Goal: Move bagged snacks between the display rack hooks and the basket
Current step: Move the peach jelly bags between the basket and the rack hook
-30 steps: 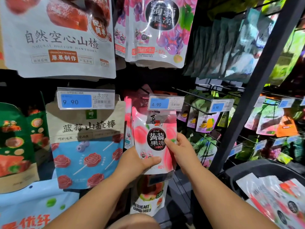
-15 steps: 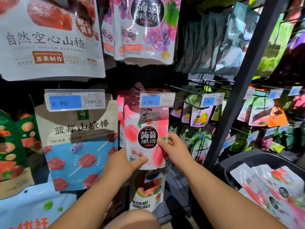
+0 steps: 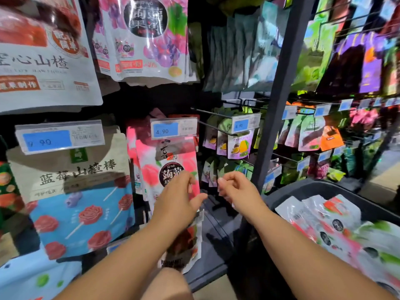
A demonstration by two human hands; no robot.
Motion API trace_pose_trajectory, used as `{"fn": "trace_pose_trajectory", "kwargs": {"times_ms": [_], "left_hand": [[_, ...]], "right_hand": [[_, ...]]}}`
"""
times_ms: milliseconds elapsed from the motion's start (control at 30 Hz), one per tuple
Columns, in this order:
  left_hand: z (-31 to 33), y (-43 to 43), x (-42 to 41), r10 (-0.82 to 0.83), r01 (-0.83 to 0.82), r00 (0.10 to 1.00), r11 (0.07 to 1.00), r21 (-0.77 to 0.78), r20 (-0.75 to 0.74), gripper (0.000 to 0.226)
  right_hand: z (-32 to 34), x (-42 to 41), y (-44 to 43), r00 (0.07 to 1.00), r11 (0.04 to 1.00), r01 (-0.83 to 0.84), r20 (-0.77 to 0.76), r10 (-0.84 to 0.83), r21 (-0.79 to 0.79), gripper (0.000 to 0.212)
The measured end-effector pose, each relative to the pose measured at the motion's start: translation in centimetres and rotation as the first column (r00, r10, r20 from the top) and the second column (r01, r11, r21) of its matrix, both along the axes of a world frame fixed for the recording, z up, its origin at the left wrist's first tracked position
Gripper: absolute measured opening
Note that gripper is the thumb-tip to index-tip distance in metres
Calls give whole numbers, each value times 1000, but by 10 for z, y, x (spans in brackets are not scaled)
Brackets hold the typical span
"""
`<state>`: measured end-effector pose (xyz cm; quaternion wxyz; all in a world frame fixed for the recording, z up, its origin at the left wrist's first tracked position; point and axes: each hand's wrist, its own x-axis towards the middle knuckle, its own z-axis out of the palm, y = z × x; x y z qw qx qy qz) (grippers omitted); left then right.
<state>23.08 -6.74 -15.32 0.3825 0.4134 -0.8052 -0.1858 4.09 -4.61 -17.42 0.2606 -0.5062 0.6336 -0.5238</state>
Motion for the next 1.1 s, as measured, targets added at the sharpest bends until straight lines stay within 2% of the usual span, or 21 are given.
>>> {"fn": "trace_pose_trajectory", "kwargs": {"times_ms": [133, 233, 400, 467, 533, 633, 833, 933, 1000, 1100], "left_hand": [[-1, 0, -52, -192, 187, 978, 980, 61, 79, 24], [-12, 10, -96, -336, 324, 926, 941, 93, 169, 20], [-41, 48, -161, -615, 601, 755, 788, 136, 226, 14], [-53, 59, -178, -685, 682, 667, 720, 131, 292, 22], [-64, 67, -188, -714, 722, 617, 681, 123, 331, 33], [-73, 71, -192, -724, 756, 597, 652, 60, 346, 52], [-75, 72, -191, -739, 757, 616, 651, 55, 274, 55], [-76, 73, -191, -740, 751, 621, 657, 76, 260, 55], [-76, 73, -191, -740, 747, 623, 659, 86, 254, 55], [-76, 74, -191, -741, 745, 623, 660, 96, 252, 55]], "right_hand": [[5, -39, 34, 993, 998, 54, -105, -55, -16, 11], [10, -87, 74, 966, 991, 113, -242, -93, 69, 12], [-3, -179, 160, 900, 914, 241, -426, -85, 325, 14], [-11, -197, 190, 886, 867, 274, -461, -59, 416, 21], [-20, -206, 212, 870, 836, 311, -489, -60, 452, 29], [-35, -213, 227, 896, 841, 275, -441, -49, 466, 37], [-47, -211, 215, 884, 875, 183, -465, 52, 447, 42], [-53, -212, 216, 867, 864, 192, -493, 73, 465, 45], [-56, -215, 217, 869, 860, 189, -488, 78, 473, 38], [-59, -213, 219, 873, 877, 215, -487, 25, 430, 11]]}}
